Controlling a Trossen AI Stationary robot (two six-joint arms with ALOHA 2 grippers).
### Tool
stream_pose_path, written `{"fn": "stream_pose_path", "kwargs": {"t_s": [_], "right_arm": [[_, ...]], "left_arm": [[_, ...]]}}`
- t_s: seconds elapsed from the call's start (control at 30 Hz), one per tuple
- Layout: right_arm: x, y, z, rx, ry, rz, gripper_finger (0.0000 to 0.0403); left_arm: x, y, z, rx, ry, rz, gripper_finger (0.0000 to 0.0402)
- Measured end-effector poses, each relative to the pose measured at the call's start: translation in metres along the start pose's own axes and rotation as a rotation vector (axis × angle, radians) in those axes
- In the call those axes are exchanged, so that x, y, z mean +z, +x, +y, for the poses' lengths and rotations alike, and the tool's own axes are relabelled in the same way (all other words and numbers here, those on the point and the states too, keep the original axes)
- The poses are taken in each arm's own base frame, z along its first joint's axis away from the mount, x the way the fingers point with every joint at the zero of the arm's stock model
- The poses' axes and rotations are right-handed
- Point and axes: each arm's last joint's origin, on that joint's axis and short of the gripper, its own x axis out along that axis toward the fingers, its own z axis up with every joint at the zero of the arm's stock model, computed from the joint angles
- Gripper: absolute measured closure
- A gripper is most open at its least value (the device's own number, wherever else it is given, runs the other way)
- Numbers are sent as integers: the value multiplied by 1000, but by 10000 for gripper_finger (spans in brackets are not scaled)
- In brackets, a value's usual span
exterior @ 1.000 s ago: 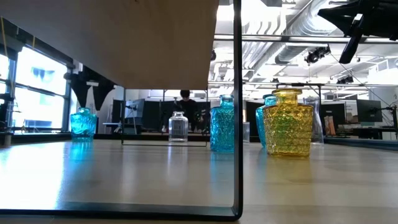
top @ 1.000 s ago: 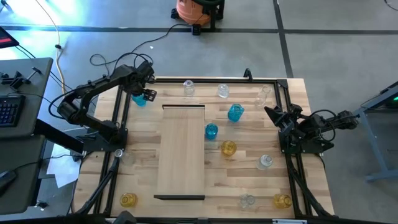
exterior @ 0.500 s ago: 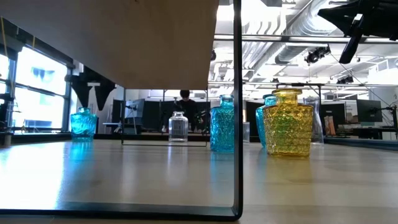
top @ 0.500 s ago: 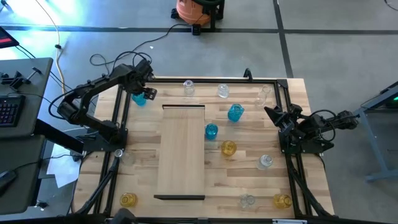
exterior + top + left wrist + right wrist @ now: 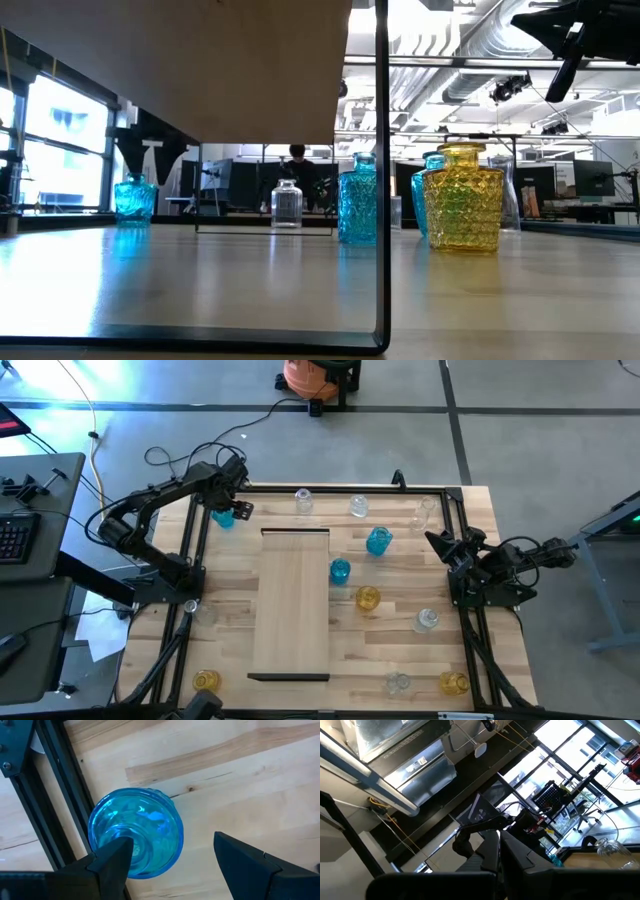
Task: Sort vases onto shelf
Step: Put the left blue vase on the shelf
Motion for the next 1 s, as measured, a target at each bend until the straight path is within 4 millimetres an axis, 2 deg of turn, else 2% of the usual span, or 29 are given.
{"fn": "stream_pose_path", "kwargs": {"t_s": [0.13,0.23,0.57,0.67,1.0], "right_arm": [[0,0,0,0,-2,0,403],[0,0,0,0,-13,0,403],[0,0,0,-16,-25,-8,403],[0,0,0,-15,-25,-7,403],[0,0,0,-15,-20,-8,403]], "left_arm": [[0,0,0,-1,1,3,143],[0,1,0,0,1,4,170],[-1,-1,1,9,0,-3,337],[-1,-1,1,10,16,-3,376],[-4,-1,0,18,28,20,374]]}}
